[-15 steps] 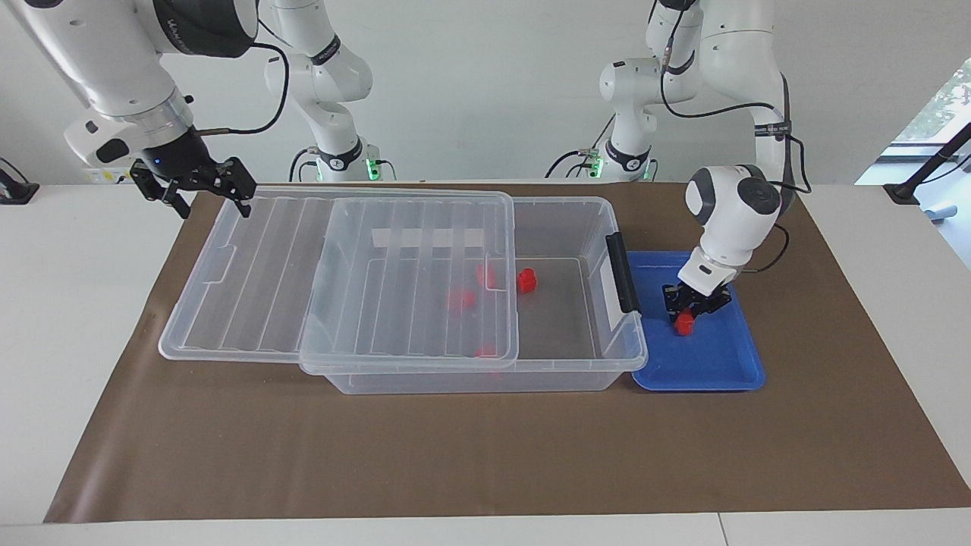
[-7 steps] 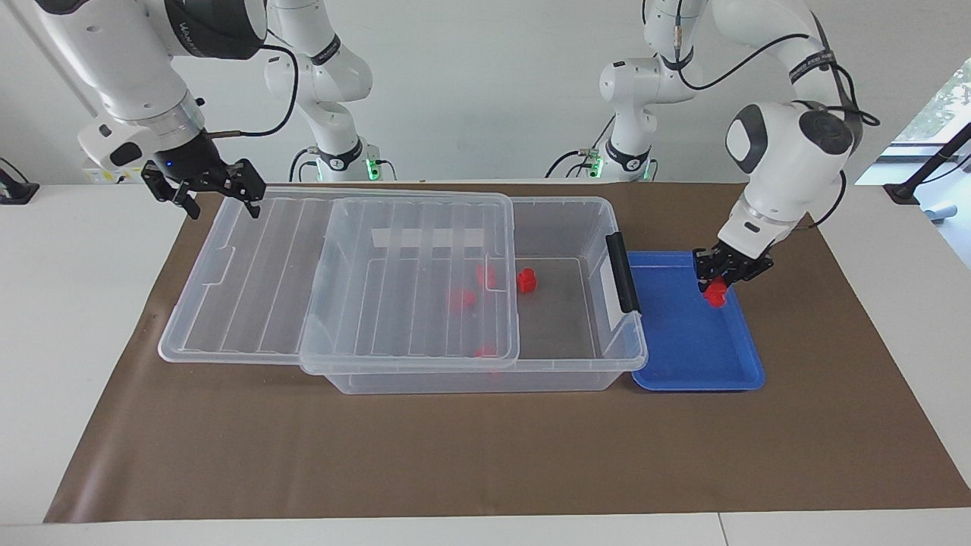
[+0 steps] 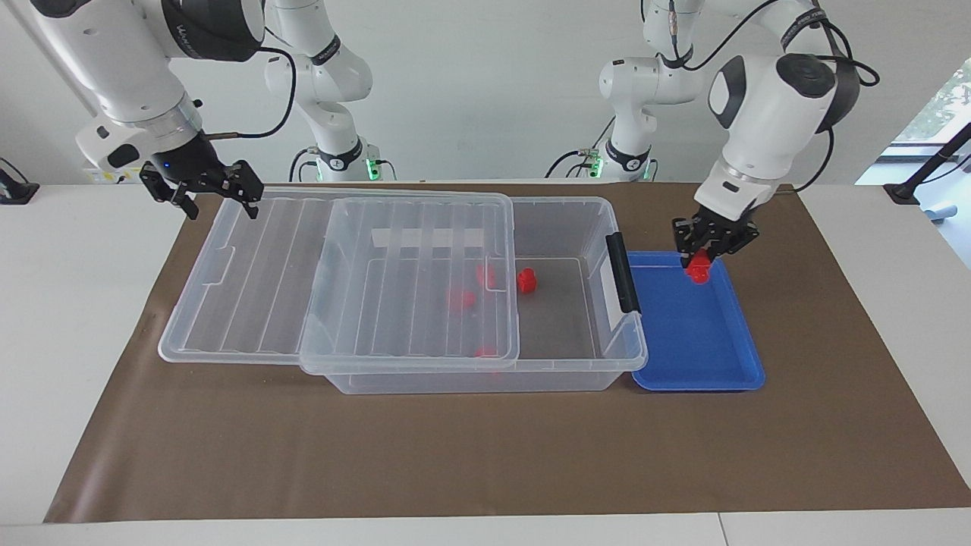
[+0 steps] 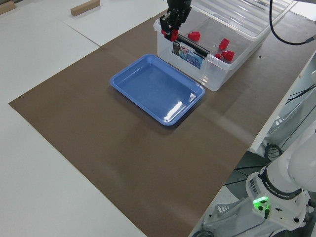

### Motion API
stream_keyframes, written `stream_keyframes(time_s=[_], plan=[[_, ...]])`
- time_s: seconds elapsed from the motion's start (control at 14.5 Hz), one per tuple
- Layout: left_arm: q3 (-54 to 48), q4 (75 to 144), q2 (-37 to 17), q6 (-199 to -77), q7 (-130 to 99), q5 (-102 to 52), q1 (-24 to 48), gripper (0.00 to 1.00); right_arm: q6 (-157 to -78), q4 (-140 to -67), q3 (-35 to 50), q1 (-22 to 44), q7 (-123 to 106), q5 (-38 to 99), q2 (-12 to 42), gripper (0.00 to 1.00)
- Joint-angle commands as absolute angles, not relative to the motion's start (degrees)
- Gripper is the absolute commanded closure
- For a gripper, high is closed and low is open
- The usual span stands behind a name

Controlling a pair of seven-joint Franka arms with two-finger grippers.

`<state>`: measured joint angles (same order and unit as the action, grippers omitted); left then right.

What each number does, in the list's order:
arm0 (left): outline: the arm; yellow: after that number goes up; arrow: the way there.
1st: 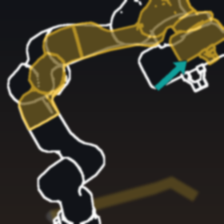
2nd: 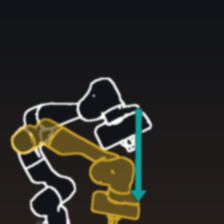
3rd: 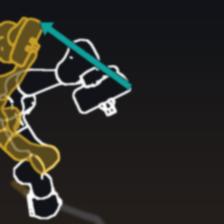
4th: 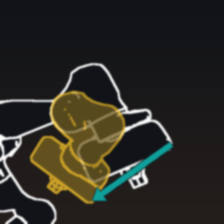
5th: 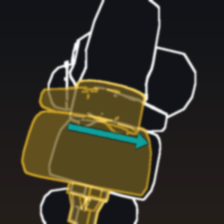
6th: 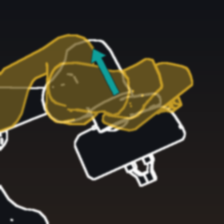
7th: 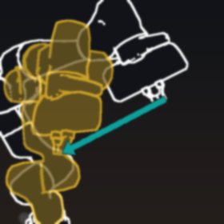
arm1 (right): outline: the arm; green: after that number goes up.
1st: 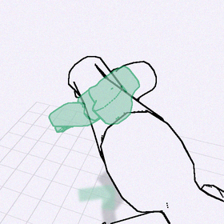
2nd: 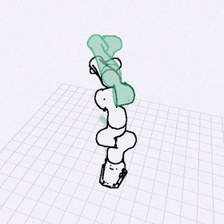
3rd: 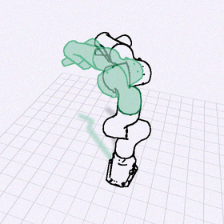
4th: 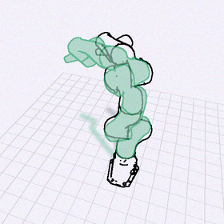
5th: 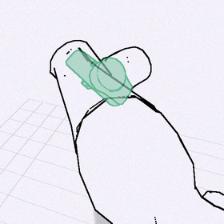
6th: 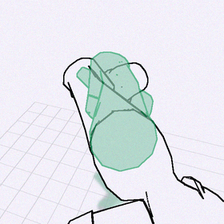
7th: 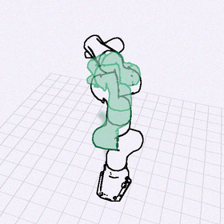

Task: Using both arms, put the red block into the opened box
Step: 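Lift the red block and carry it over the open box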

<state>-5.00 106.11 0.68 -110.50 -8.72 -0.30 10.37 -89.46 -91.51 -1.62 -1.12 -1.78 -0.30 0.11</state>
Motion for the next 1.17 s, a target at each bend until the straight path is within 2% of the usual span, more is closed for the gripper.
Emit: stream_keyframes(time_s=[0.0, 0.34, 0.89, 1.1], plan=[[-4.66, 106.08, -0.17, -112.75, -16.76, 1.58, 17.20, 1.00, -89.21, -92.20, -1.41, -1.67, -1.14, 0.26, -0.35, 0.00], [-4.66, 106.17, -8.16, -122.51, -31.46, 4.74, 25.48, 1.00, -89.12, -92.20, -1.49, -1.76, -1.14, 0.26, -0.44, 0.00], [-4.66, 107.58, -19.23, -134.28, -32.08, 6.50, 25.93, 1.00, -89.12, -92.20, -1.49, -1.76, -1.23, 0.26, -0.44, 0.00], [-4.40, 107.75, -21.35, -137.28, -32.26, 6.50, 25.84, 1.00, -89.12, -92.20, -1.49, -1.76, -1.23, 0.26, -0.44, 0.00]])
